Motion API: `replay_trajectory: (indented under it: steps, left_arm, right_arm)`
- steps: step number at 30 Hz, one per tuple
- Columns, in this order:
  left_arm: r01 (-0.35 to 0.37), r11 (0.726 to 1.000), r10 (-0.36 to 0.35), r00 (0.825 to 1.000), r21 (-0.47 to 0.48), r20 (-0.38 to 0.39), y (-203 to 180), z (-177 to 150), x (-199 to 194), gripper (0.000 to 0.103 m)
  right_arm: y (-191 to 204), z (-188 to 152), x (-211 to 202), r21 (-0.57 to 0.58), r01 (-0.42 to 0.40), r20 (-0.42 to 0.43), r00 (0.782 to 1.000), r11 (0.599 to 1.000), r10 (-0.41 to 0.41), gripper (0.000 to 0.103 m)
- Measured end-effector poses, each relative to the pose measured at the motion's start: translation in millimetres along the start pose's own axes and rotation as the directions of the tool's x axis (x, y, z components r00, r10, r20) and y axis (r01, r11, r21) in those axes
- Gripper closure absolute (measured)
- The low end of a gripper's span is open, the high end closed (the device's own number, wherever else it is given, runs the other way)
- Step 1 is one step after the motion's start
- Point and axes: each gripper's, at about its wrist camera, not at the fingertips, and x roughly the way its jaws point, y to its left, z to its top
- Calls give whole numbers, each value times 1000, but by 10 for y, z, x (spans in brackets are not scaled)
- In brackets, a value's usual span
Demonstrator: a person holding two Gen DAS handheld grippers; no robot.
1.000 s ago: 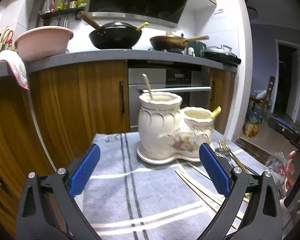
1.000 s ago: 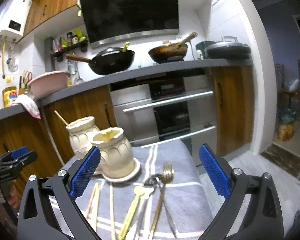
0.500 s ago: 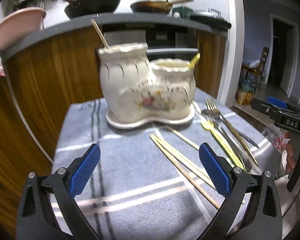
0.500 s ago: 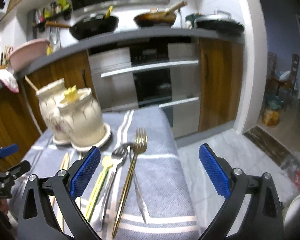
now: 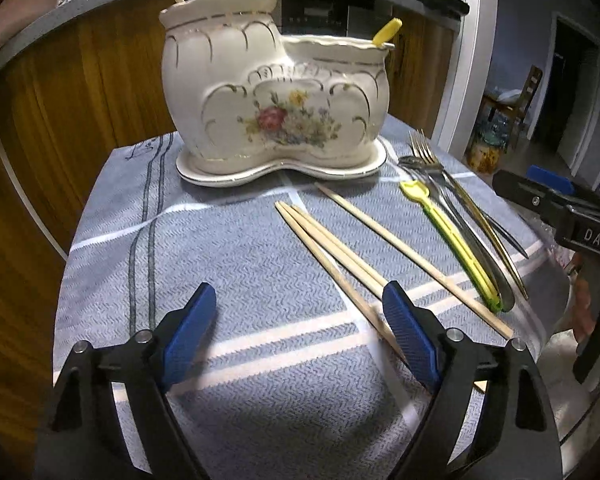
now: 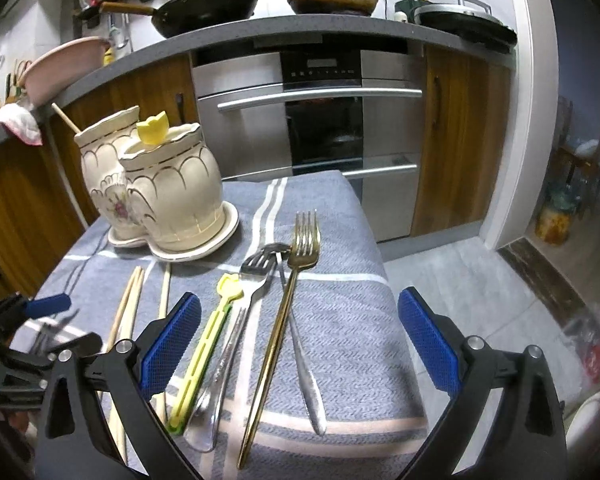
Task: Organize utensils
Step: 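Grasp another chopstick with the left tool while the right tool grasps a silver fork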
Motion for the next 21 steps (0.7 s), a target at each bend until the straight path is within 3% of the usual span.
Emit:
replay_trajectory:
  steps: [3, 5, 9, 14, 16, 21]
  left_arm:
    - [-6, 1000, 6, 1000, 3, -10, -22, -4, 20, 21]
    - [-22, 1000, 22, 999, 17, -24, -49, -11, 50, 30]
    - [-8, 1000, 9, 1000, 27, -27, -84, -30, 36, 37]
    - [28, 998, -26, 999, 57, -34, -124, -32, -5, 64]
    - [39, 997, -36, 999, 61, -39, -117, -27, -19, 70]
    - [40, 996, -36, 998, 80, -53, -17, -2, -44, 77]
  right_arm:
    - [2, 3, 16, 10, -4, -10, 1000, 1000, 5, 5]
    - [14, 9, 33, 10, -2, -16, 1000, 1000, 3, 5]
    - [68, 12, 70, 6, -12, -27, 1000, 1000, 12, 9]
    - [230, 0, 168, -36, -31, -71, 997, 999, 28, 41]
    - [278, -11, 200, -43, -51, -91, 995, 998, 47, 56]
    - [330, -9, 279, -36, -79, -128, 989, 996, 74, 73]
